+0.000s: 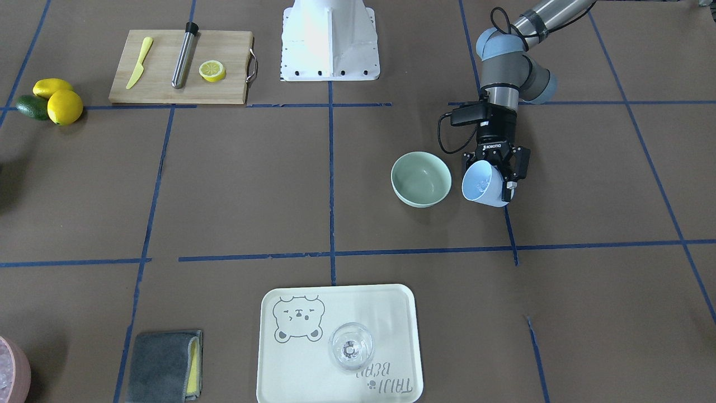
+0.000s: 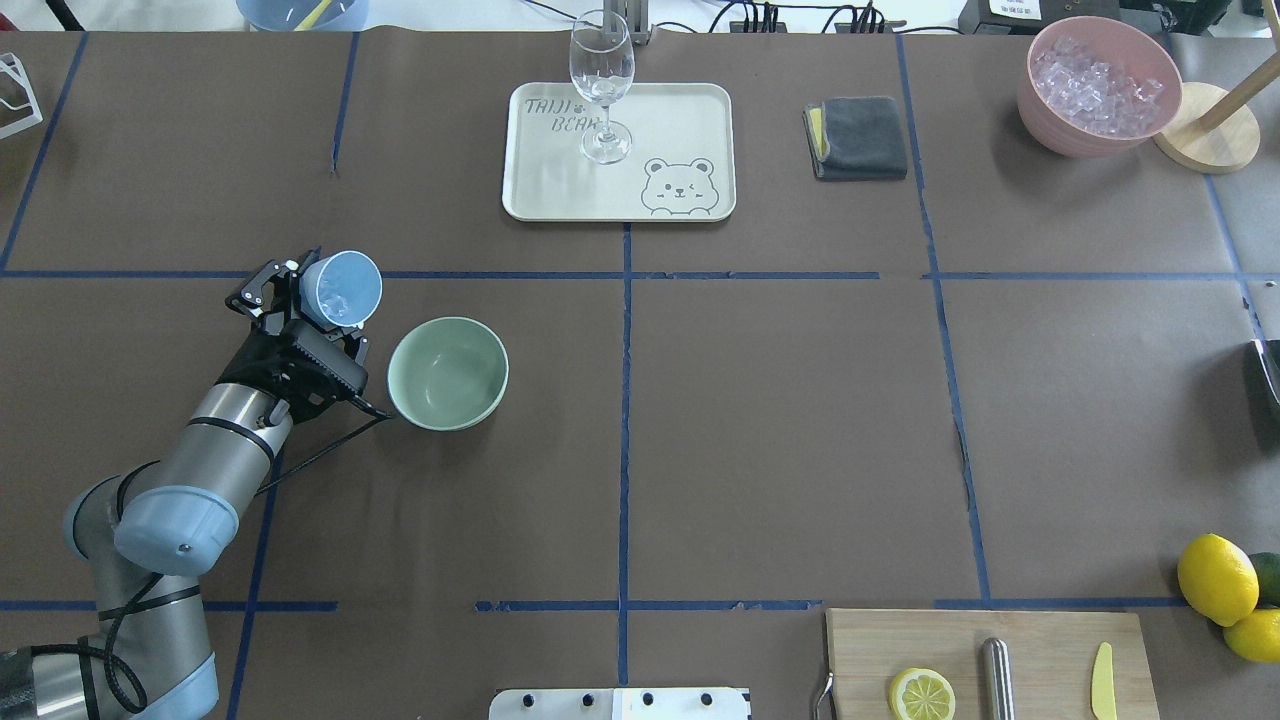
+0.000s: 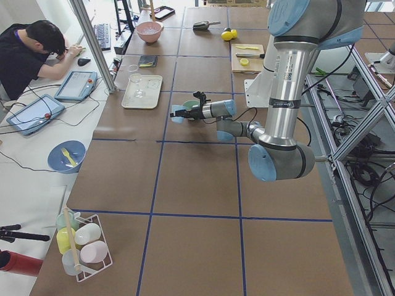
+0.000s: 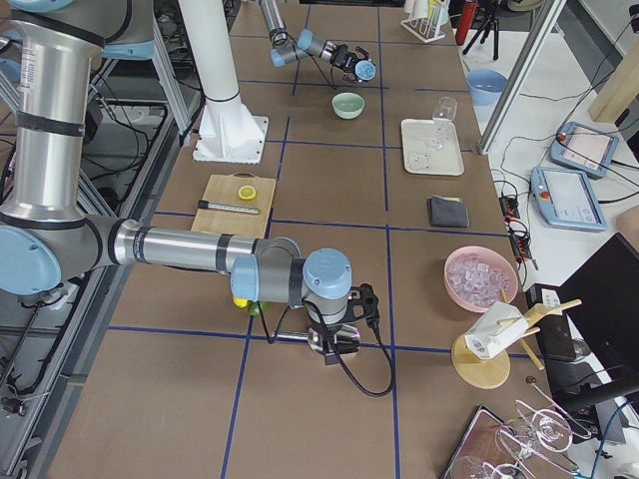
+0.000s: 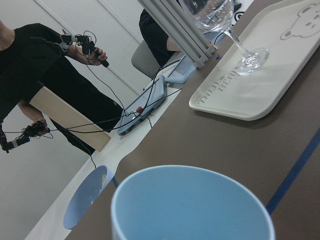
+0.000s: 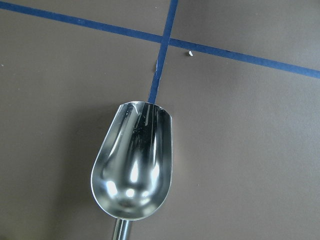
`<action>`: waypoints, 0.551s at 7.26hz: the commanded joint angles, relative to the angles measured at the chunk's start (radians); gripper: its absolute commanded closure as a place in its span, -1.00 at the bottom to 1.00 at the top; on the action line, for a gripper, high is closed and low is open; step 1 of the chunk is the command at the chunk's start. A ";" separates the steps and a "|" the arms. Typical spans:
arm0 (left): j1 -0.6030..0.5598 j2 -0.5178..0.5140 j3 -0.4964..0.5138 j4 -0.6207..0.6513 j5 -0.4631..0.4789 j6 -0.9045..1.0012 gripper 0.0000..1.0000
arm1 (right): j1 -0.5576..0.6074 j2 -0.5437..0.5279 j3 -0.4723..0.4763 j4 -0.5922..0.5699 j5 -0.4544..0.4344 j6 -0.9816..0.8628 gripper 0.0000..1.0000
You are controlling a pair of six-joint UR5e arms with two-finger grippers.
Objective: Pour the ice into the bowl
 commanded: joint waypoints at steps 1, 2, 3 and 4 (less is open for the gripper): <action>0.029 -0.007 -0.015 0.001 0.029 0.232 1.00 | 0.003 0.000 0.000 0.000 0.000 0.000 -1.00; 0.029 -0.013 -0.016 0.001 0.037 0.352 1.00 | 0.003 0.000 -0.002 -0.002 0.000 0.000 -1.00; 0.029 -0.014 -0.016 0.003 0.066 0.435 1.00 | 0.003 0.000 -0.002 -0.002 0.000 0.000 -1.00; 0.029 -0.017 -0.016 0.003 0.069 0.503 1.00 | 0.003 0.000 -0.002 -0.002 0.000 0.000 -1.00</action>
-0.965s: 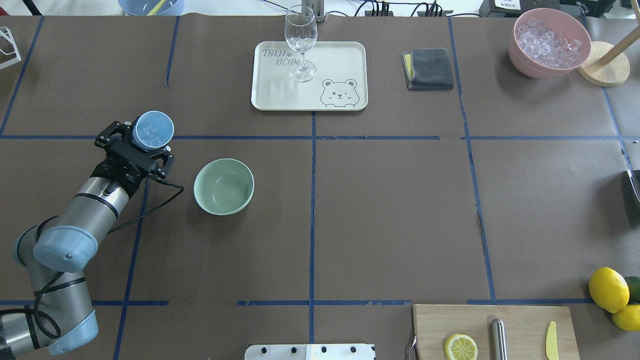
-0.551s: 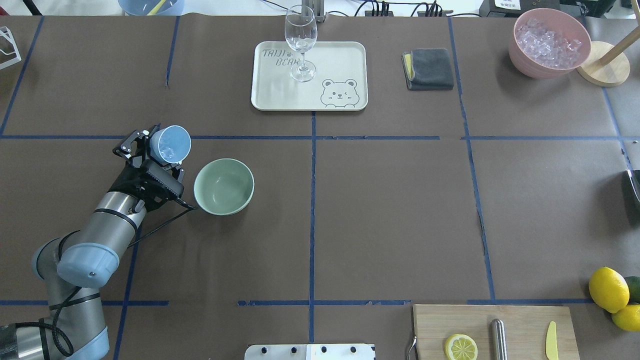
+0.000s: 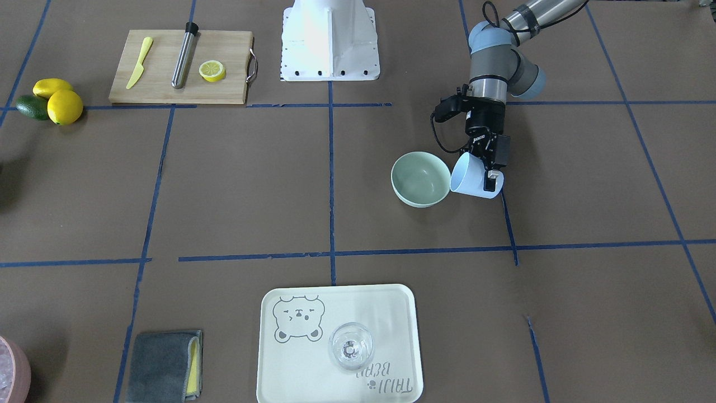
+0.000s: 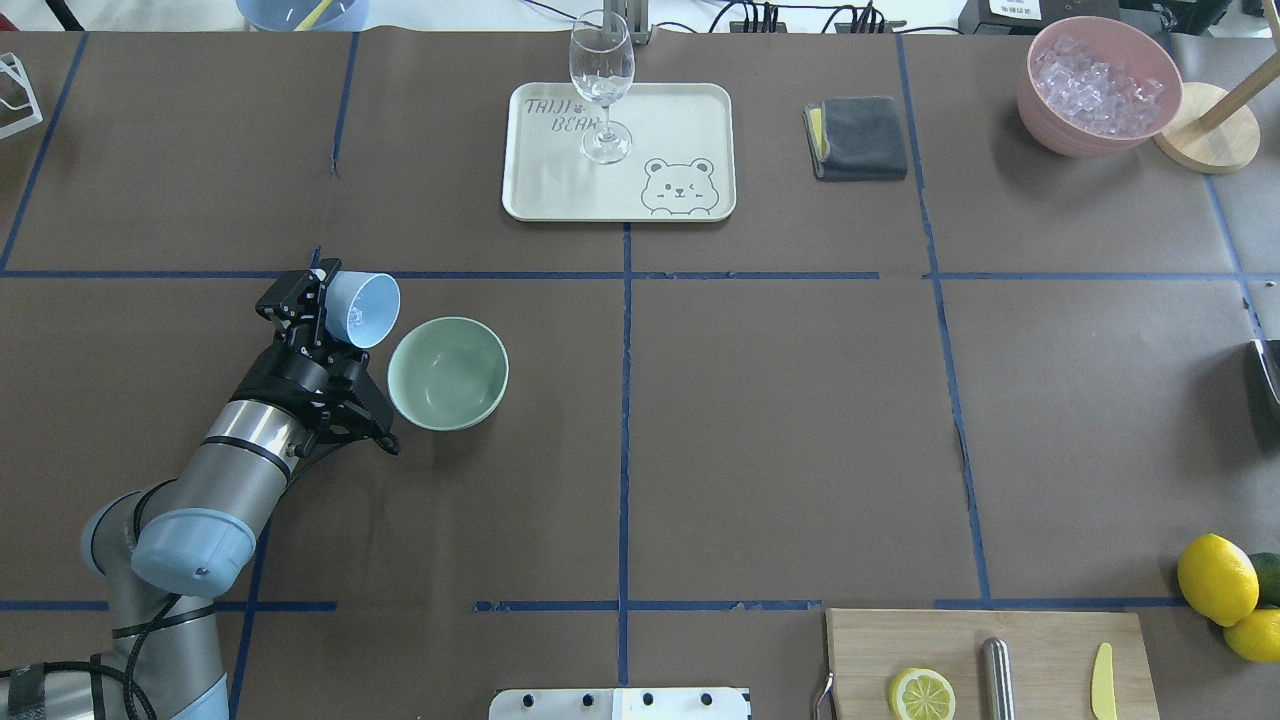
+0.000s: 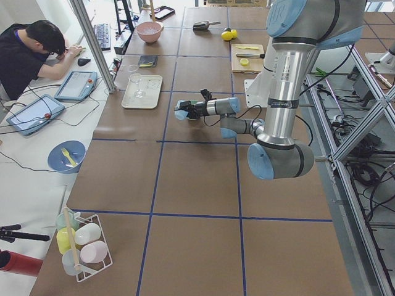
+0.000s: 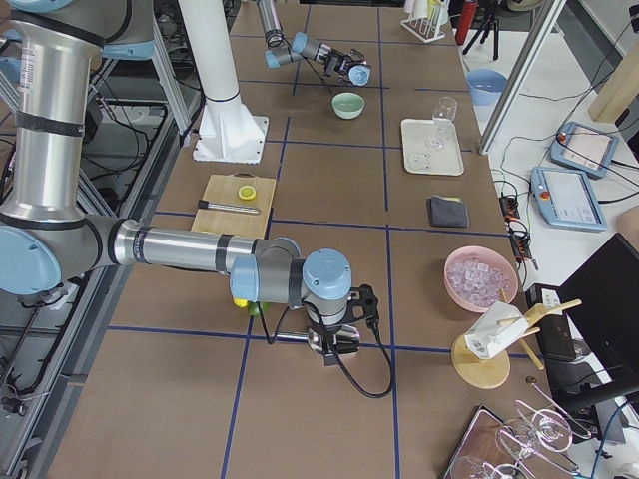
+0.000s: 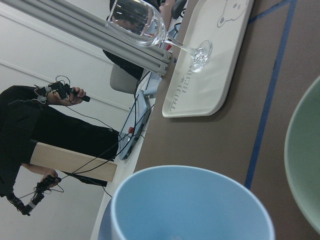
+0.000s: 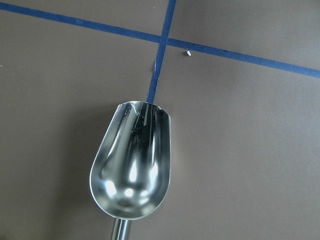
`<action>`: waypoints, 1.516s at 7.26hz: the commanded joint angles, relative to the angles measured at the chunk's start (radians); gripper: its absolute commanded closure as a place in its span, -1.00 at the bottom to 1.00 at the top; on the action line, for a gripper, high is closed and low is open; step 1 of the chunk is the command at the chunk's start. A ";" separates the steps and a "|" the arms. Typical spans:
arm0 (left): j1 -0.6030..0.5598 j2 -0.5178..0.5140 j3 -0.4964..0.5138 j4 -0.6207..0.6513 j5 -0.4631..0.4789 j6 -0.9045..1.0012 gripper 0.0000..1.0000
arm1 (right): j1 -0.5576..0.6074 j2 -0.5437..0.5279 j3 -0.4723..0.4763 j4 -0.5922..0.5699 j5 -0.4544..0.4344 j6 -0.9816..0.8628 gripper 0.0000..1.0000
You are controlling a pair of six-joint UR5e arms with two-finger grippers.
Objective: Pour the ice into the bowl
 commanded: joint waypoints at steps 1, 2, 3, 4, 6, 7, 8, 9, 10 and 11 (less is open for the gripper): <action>0.007 -0.005 0.001 0.001 0.039 0.171 1.00 | 0.000 0.000 0.000 0.000 0.000 0.000 -1.00; 0.028 -0.008 0.001 0.001 0.069 0.255 1.00 | 0.000 0.000 0.000 0.000 0.000 0.000 -1.00; 0.045 -0.019 0.007 0.001 0.089 0.317 1.00 | 0.000 0.000 0.000 0.000 0.000 0.000 -1.00; 0.059 -0.020 0.007 0.001 0.108 0.369 1.00 | 0.000 0.000 0.000 0.000 0.000 0.000 -1.00; 0.070 -0.027 0.010 0.001 0.119 0.466 1.00 | 0.000 0.000 0.000 0.000 0.000 0.000 -1.00; 0.071 -0.028 0.007 -0.001 0.123 0.509 1.00 | 0.000 0.000 0.001 0.001 0.000 0.002 -1.00; 0.071 -0.028 0.005 -0.001 0.125 0.535 1.00 | 0.000 0.000 0.000 0.001 0.001 0.006 -1.00; 0.071 -0.030 0.004 -0.001 0.125 0.563 1.00 | 0.000 0.000 0.000 0.001 0.002 0.006 -1.00; 0.073 -0.031 0.002 -0.001 0.126 0.581 1.00 | 0.000 0.000 0.001 0.001 0.002 0.006 -1.00; 0.073 -0.033 -0.001 -0.001 0.128 0.616 1.00 | 0.000 0.000 0.000 0.000 0.002 0.006 -1.00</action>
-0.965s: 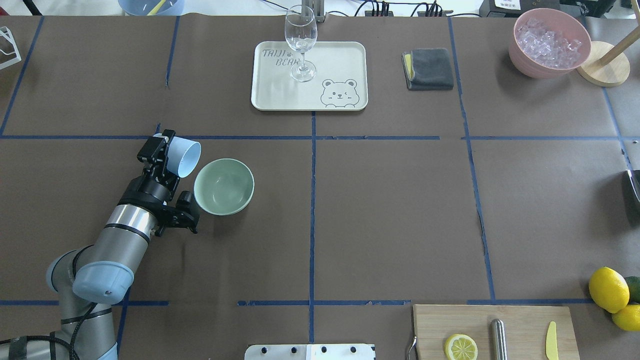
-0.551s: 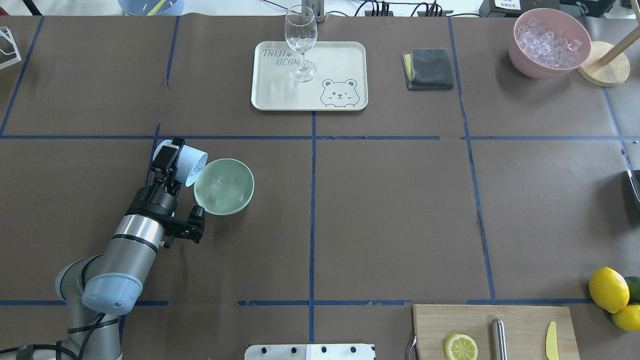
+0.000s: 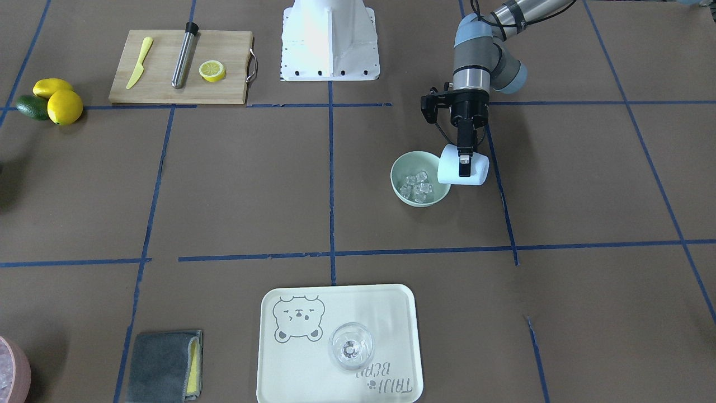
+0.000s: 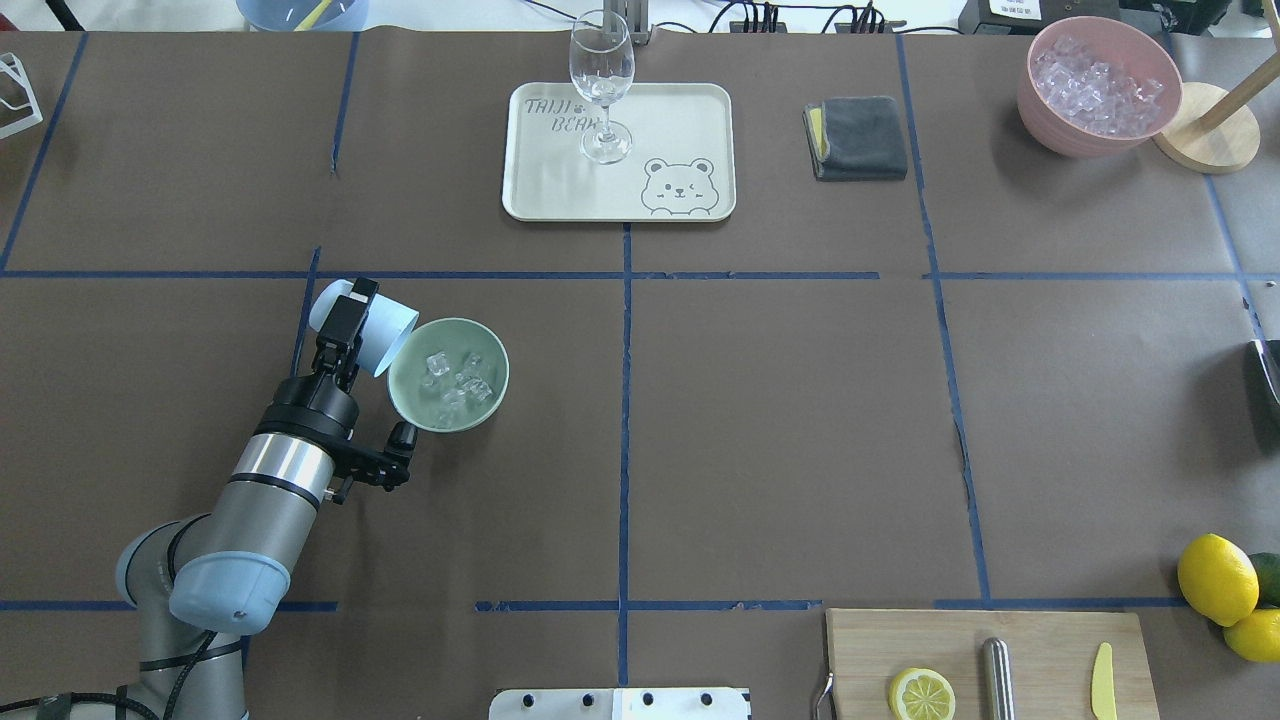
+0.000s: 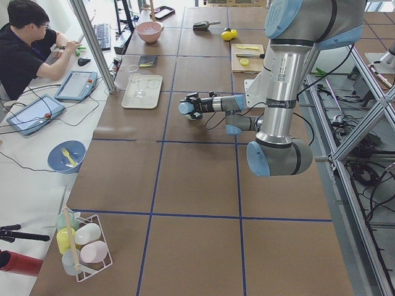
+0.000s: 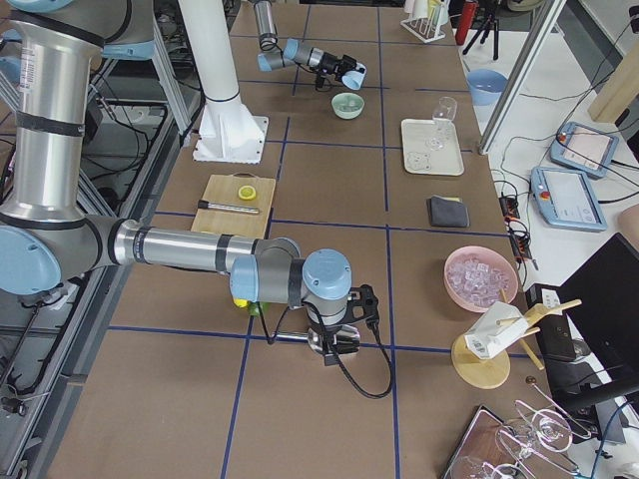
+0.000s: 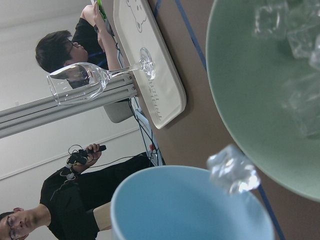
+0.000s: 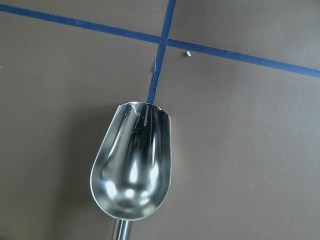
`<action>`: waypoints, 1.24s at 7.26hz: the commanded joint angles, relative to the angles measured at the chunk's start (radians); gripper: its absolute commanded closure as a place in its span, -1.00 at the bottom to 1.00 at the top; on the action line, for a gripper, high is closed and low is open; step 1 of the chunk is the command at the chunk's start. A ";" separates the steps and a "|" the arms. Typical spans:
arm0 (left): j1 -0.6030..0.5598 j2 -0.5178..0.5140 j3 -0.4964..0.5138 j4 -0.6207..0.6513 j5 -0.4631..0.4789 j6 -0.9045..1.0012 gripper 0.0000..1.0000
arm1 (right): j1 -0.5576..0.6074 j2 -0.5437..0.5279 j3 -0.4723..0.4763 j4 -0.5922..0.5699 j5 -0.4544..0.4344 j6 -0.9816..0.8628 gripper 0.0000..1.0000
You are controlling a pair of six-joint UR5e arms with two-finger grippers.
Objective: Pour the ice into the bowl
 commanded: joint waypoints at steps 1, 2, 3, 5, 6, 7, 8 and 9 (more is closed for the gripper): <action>0.001 -0.002 -0.003 -0.002 0.016 0.072 1.00 | 0.000 0.000 -0.001 0.000 0.000 0.000 -1.00; 0.001 -0.003 -0.006 -0.005 0.019 0.079 1.00 | 0.000 0.000 -0.001 -0.001 0.000 0.000 -1.00; 0.001 -0.005 -0.009 -0.015 0.017 0.076 1.00 | 0.000 0.000 -0.001 0.000 0.000 0.002 -1.00; 0.002 -0.010 -0.011 -0.223 0.013 0.068 1.00 | 0.000 0.002 -0.001 0.000 0.000 0.002 -1.00; 0.010 -0.010 -0.003 -0.380 0.002 0.065 1.00 | 0.000 0.000 -0.001 0.000 0.000 0.002 -1.00; 0.030 -0.008 0.001 -0.505 -0.024 0.041 1.00 | 0.000 0.000 -0.001 0.000 0.002 0.002 -1.00; 0.045 -0.010 0.004 -0.573 -0.026 -0.077 1.00 | 0.000 0.000 -0.001 0.000 0.002 0.002 -1.00; 0.069 -0.011 -0.009 -0.600 -0.024 -0.243 1.00 | 0.000 0.000 0.001 0.000 0.000 0.000 -1.00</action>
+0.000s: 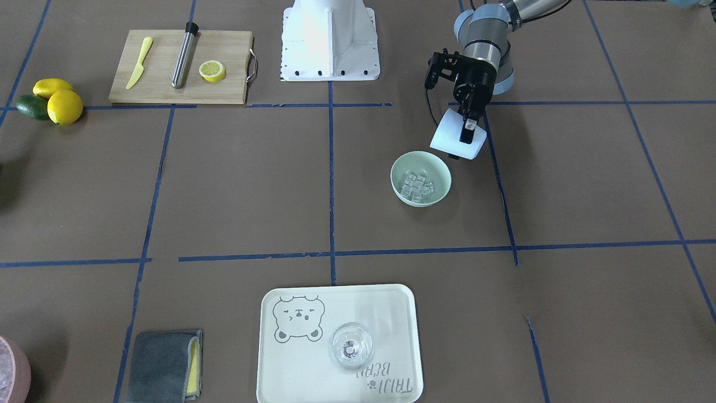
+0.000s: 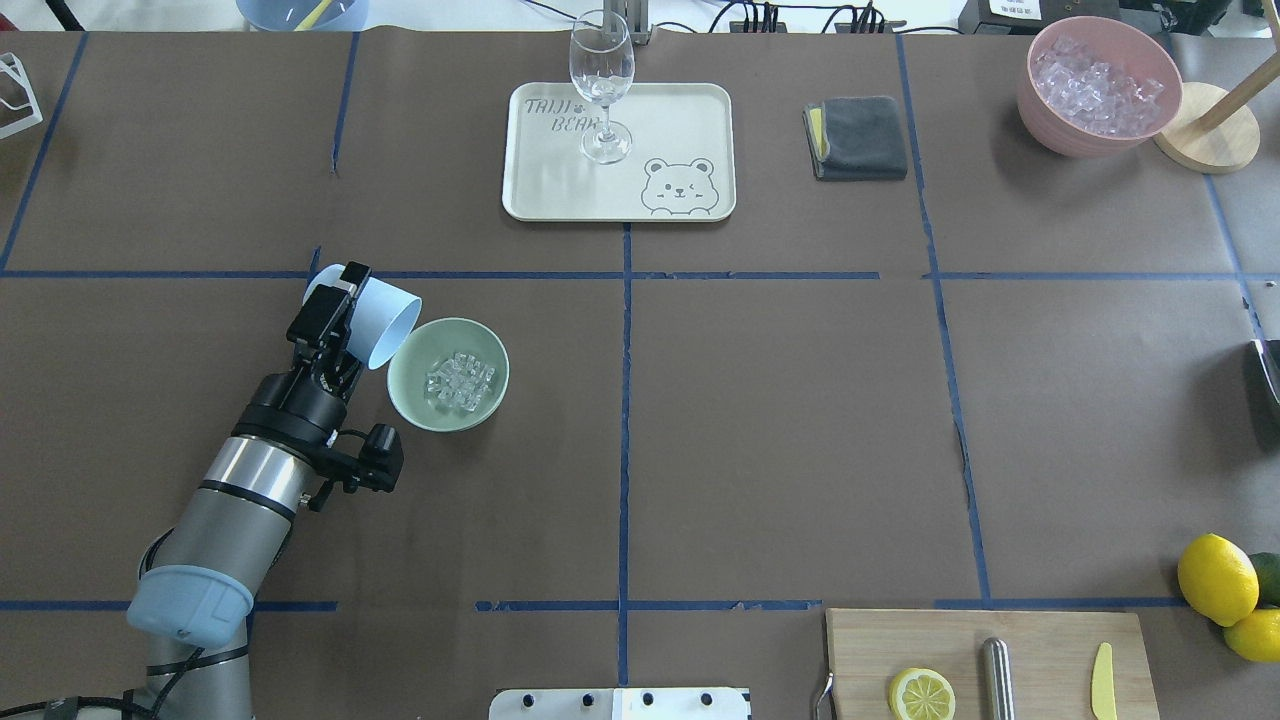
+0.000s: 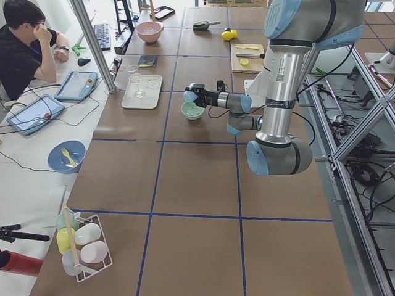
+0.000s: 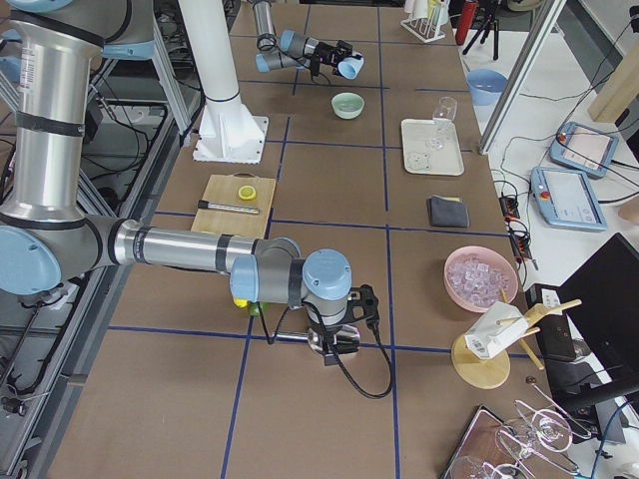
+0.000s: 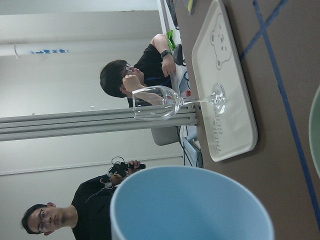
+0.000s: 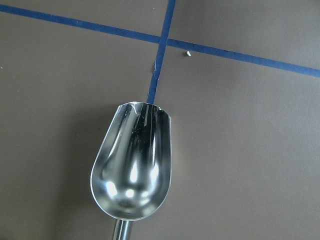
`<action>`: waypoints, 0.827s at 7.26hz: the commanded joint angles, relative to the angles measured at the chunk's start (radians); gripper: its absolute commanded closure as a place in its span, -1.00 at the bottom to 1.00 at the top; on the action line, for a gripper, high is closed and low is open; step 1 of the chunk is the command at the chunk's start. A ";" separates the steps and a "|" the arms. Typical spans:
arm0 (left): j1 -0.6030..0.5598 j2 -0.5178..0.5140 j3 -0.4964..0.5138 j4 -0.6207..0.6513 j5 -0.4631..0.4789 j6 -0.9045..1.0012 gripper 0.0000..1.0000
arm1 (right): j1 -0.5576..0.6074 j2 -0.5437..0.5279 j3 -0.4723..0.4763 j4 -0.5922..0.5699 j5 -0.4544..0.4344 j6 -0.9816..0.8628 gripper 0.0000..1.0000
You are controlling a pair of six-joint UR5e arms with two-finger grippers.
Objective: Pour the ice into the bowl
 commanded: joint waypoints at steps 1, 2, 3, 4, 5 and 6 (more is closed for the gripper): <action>0.056 -0.026 -0.014 -0.075 -0.003 -0.404 1.00 | 0.000 0.000 0.001 0.000 0.001 -0.001 -1.00; 0.091 -0.056 -0.014 -0.076 -0.003 -0.683 1.00 | 0.000 0.000 0.001 0.002 0.001 -0.001 -1.00; 0.117 -0.078 -0.016 -0.079 0.003 -0.900 1.00 | 0.000 0.000 0.003 0.002 0.001 -0.001 -1.00; 0.131 -0.090 -0.045 -0.084 0.008 -1.110 1.00 | 0.003 0.000 0.003 0.002 0.001 -0.001 -1.00; 0.148 -0.092 -0.072 -0.083 0.008 -1.257 1.00 | 0.005 0.000 0.004 0.002 0.001 -0.003 -1.00; 0.148 -0.087 -0.076 -0.073 0.009 -1.320 1.00 | 0.006 0.000 0.004 0.002 0.001 -0.003 -1.00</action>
